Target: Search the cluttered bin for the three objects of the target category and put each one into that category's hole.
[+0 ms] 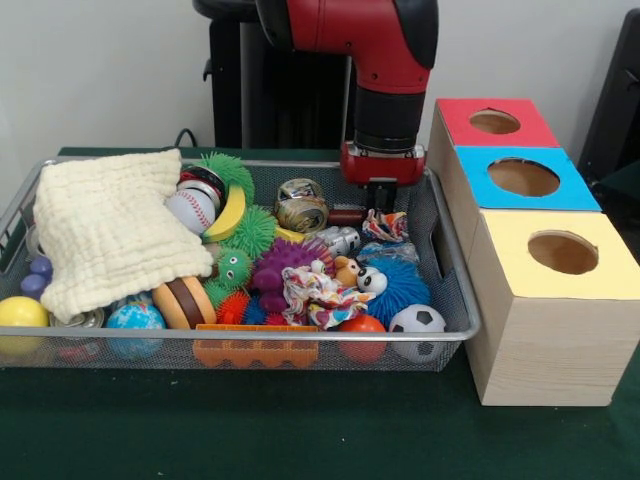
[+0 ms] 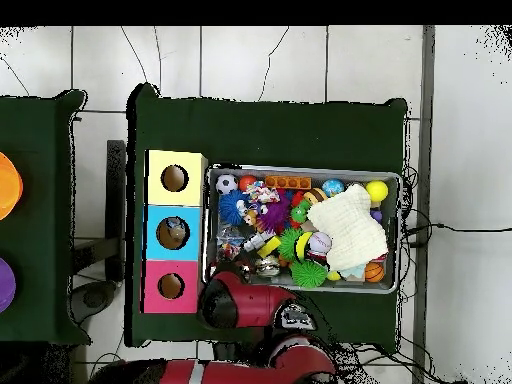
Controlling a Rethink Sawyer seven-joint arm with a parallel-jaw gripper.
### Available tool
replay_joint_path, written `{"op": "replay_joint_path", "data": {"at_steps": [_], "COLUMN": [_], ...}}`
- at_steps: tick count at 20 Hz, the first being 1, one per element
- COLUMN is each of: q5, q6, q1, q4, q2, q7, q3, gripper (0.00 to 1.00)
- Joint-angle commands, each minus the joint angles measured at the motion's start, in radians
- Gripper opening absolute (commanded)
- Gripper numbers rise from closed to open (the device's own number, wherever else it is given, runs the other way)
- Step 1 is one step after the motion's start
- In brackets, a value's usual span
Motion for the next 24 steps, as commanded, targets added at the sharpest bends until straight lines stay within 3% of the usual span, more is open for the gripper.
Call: {"op": "replay_joint_path", "data": {"at_steps": [1, 5, 8, 13, 24], "q5": [-0.042, -0.118, -0.192, -0.264, -0.436], "q6": [0.038, 0.113, 0.223, 0.349, 0.513], "q1": [-0.077, -0.185, -0.295, -0.386, -0.633], "q4": [-0.091, -0.065, -0.045, -0.04, -0.11], "q2": [0.06, 0.017, -0.039, -0.105, -0.08], "q7": [0.11, 0.051, -0.029, -0.096, -0.224], "q3": [0.074, 0.127, 0.172, 0.207, 0.396], "gripper": [0.0, 0.0, 0.0, 0.0, 0.0]}}
